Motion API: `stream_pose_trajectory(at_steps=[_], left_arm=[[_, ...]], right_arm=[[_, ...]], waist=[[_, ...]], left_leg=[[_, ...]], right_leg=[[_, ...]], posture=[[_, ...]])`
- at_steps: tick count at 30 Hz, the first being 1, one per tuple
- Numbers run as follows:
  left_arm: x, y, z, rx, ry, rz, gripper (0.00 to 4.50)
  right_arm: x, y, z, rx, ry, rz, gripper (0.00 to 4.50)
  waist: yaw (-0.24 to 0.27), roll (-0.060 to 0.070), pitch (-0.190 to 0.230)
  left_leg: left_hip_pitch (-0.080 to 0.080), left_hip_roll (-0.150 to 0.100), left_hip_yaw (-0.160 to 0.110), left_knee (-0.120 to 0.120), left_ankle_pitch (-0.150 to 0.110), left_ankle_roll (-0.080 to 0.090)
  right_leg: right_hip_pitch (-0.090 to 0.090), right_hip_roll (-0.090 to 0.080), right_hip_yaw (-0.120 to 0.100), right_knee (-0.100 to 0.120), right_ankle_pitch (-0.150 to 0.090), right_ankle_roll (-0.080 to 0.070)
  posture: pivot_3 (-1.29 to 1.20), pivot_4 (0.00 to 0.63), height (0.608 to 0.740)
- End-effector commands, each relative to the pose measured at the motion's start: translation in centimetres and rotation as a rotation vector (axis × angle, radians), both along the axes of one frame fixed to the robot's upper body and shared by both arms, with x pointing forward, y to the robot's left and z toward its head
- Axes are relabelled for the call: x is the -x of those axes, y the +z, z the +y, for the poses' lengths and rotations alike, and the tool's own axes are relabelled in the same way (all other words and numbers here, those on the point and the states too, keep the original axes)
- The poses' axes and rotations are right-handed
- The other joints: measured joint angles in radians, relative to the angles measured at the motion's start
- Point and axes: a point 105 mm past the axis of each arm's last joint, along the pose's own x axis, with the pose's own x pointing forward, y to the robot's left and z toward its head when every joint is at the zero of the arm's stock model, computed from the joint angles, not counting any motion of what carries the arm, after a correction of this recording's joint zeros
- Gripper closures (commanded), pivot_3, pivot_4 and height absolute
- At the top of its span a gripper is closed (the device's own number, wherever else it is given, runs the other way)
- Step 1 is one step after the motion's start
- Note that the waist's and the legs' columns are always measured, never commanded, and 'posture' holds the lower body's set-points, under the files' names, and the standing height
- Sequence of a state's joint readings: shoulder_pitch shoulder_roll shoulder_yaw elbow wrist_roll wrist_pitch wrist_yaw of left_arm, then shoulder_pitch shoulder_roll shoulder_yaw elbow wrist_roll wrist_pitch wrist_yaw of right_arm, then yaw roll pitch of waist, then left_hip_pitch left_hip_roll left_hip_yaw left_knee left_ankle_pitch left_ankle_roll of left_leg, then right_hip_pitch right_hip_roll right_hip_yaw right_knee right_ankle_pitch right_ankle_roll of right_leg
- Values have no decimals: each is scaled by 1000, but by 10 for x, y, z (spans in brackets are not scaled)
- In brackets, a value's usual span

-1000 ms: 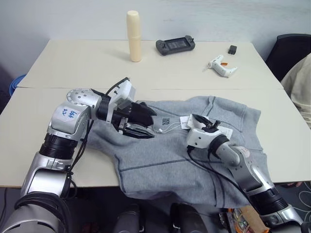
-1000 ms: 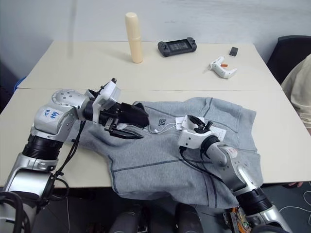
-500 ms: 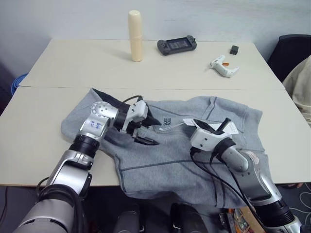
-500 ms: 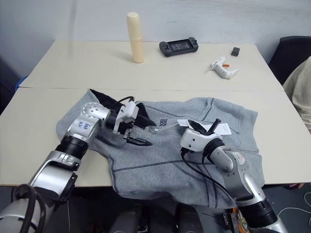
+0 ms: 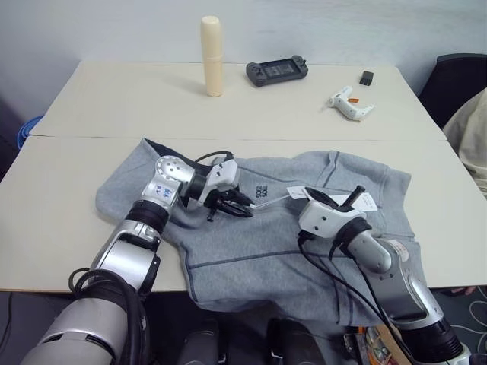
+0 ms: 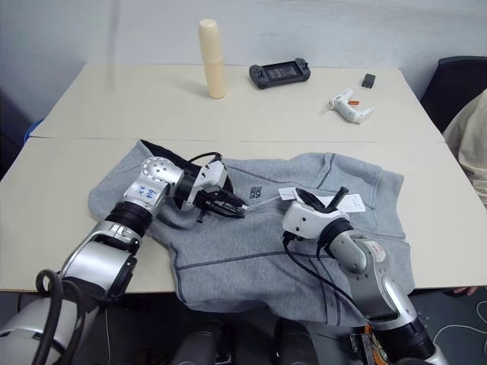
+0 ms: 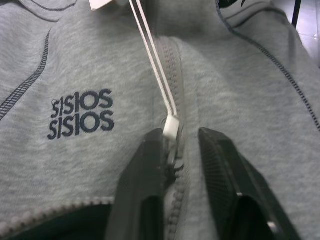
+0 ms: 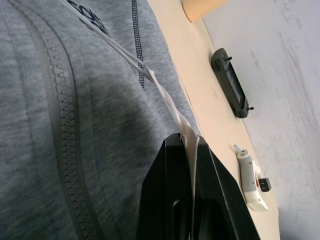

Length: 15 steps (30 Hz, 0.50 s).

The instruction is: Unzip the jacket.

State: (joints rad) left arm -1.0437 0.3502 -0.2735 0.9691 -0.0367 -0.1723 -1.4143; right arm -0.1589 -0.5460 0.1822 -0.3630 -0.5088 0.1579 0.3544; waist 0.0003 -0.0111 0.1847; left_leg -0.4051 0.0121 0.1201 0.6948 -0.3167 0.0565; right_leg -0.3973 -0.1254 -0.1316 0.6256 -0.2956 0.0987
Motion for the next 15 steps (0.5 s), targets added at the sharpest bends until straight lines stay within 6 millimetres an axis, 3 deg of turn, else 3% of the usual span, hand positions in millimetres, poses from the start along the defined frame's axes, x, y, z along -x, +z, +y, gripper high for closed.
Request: stream_pose_trajectory(at_steps=[1,7,15], left_arm=[[-4,-5,-5,-22,10,-37,3369],[0,-40,7,-130,21,-37,3369],[-6,-58,26,-194,124,-42,3369]], right_arm=[[4,22,-5,-13,-12,-75,4500],[8,30,-13,-81,-54,-84,4500],[11,43,-39,-266,-196,-102,4500]], waist=[[0,0,0],[1,0,0],[1,0,-2]], left_leg=[[0,0,0,0,0,0],[0,0,0,0,0,0],[3,0,-1,1,0,2]], right_leg=[[0,0,0,0,0,0],[0,-1,0,0,0,0],[3,-6,0,1,0,0]], posture=[[0,150,740],[0,150,740],[0,150,740]])
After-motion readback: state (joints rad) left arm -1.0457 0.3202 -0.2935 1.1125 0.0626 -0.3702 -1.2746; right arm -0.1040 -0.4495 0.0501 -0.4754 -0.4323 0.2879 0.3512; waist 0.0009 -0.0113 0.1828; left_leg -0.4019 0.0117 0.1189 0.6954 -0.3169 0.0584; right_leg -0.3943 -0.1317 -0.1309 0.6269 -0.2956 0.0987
